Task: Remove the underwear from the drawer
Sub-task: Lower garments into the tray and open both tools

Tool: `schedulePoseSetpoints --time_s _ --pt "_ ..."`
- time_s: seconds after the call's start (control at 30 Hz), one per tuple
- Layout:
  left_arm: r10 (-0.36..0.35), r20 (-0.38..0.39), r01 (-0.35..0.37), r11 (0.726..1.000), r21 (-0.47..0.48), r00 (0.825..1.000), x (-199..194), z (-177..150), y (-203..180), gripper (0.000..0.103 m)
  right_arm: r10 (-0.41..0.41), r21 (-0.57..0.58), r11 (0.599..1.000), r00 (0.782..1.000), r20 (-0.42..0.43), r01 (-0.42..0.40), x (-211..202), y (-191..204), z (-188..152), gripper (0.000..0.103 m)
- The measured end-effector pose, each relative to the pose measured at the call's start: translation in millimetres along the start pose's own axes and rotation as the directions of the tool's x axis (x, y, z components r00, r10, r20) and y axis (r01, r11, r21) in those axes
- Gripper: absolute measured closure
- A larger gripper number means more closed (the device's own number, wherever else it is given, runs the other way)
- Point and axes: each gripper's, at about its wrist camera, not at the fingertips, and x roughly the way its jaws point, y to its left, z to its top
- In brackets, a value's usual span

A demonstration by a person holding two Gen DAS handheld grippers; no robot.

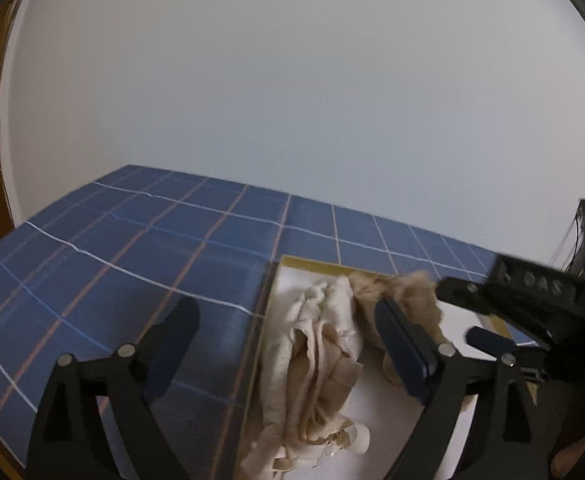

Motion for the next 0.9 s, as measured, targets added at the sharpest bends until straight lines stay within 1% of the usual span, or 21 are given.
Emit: schedulePoseSetpoints --time_s 0.13,0.27,0.3,0.37,0.5,0.6,0.7,0.9 --pt "0.015 -0.002 -0.015 0.999 0.042 1.0 -12 0 1 0.012 -0.016 -0.065 0.998 0.999 0.035 0.018 -20 -5 -7 0.03" --pt "0.033 -0.002 -0.033 0.996 0.083 0.999 -26 -7 -6 0.009 -0.033 -0.116 0.992 0.995 0.094 0.044 -48 -13 -23 0.03" --pt "0.032 -0.004 -0.032 0.996 0.089 0.999 -24 -8 -6 0.009 -0.033 -0.126 0.991 0.994 0.101 0.046 -54 -15 -28 0.03" --pt "0.034 -0.01 -0.033 0.992 0.118 0.999 -32 -13 -12 0.009 -0.031 -0.149 0.988 0.994 0.108 0.047 -63 -15 -33 0.03" --pt "0.061 -0.007 -0.059 0.984 0.167 0.998 -44 -23 -20 0.009 -0.024 -0.176 0.983 0.99 0.138 0.048 -82 -17 -48 0.03" --pt "0.064 -0.016 -0.06 0.98 0.188 0.998 -51 -30 -23 0.009 -0.019 -0.213 0.976 0.989 0.149 0.051 -95 -17 -60 0.03" --pt "0.069 -0.012 -0.065 0.977 0.204 0.998 -64 -39 -25 0.006 -0.018 -0.25 0.966 0.986 0.169 0.06 -114 -19 -76 0.03" --pt "0.062 -0.006 -0.059 0.973 0.222 0.998 -87 -53 -26 0.004 -0.021 -0.268 0.961 0.981 0.192 0.073 -141 -30 -99 0.03"
